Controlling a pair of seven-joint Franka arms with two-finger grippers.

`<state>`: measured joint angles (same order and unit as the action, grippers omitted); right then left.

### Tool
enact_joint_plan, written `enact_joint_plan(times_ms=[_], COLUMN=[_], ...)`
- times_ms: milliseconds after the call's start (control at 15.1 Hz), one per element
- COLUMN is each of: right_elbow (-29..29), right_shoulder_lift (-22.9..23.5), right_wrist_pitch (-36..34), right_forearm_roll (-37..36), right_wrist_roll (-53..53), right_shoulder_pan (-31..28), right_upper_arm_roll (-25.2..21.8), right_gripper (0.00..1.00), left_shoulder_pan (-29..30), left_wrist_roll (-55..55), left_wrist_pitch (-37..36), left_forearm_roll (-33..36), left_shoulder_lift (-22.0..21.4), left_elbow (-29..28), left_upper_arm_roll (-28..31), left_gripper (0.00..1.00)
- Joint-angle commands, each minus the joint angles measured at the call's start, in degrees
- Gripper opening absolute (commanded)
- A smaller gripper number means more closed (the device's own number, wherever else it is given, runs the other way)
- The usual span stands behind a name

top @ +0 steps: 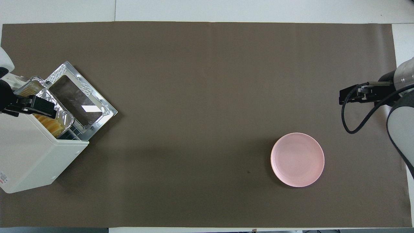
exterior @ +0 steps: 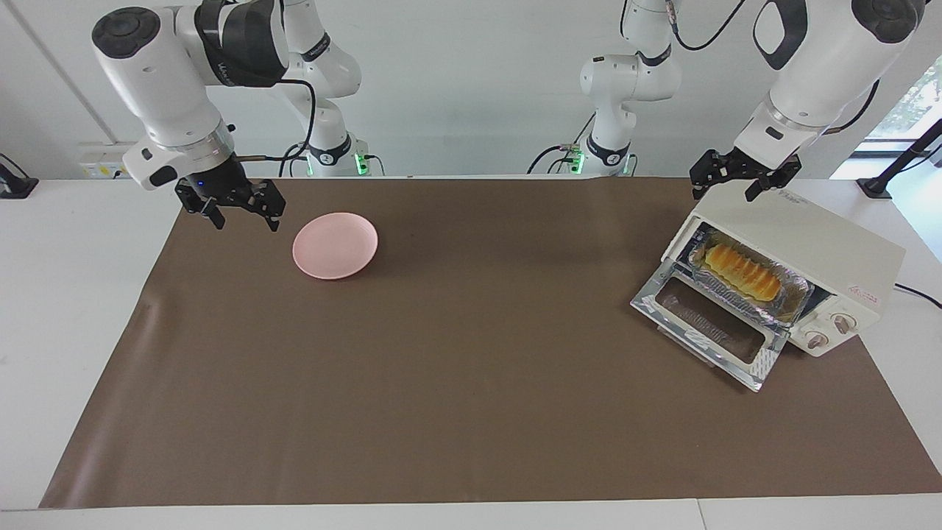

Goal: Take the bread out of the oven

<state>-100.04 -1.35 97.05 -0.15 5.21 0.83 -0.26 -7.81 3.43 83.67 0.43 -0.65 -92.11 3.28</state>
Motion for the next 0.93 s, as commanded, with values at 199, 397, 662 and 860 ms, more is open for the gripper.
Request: enact_joint_plan(times_ms=[199, 397, 662, 860], right_elbow=[-0.34, -0.34, -0.34, -0.34], right_shoulder_lift=[-0.76, -0.76, -0.76, -0.76], right_wrist_pitch=[-0.72, -0.64, -0.64, -0.64], right_forearm_roll=[-1.00, -1.00, -1.00, -1.00], right_wrist_roll=[-1.52, -1.52, -1.52, -1.52], right_shoulder_pan=[-0.74, -0.74, -0.74, -0.65], right_upper_arm_roll=[0.52, 0.52, 0.52, 0.52], right_gripper=[1.00, 1.00, 1.00, 1.00], left_shoulder_pan=[1.04, 1.04, 1.04, 0.95], left_wrist_roll=[-0.09, -1.32, -8.16, -12.90], left_wrist_pitch=[1.05, 1.93, 0.70, -0.44], left_forearm_roll=[-0.43, 0.54, 1.07, 2.03], left_shoulder_lift=[-1.29, -0.85, 4.86, 12.48], left_elbow=[-0.43, -0.35, 4.83, 11.23], left_upper_arm_roll=[0.06, 0.23, 0.23, 0.32], left_gripper=[1.00, 1.00, 1.00, 1.00])
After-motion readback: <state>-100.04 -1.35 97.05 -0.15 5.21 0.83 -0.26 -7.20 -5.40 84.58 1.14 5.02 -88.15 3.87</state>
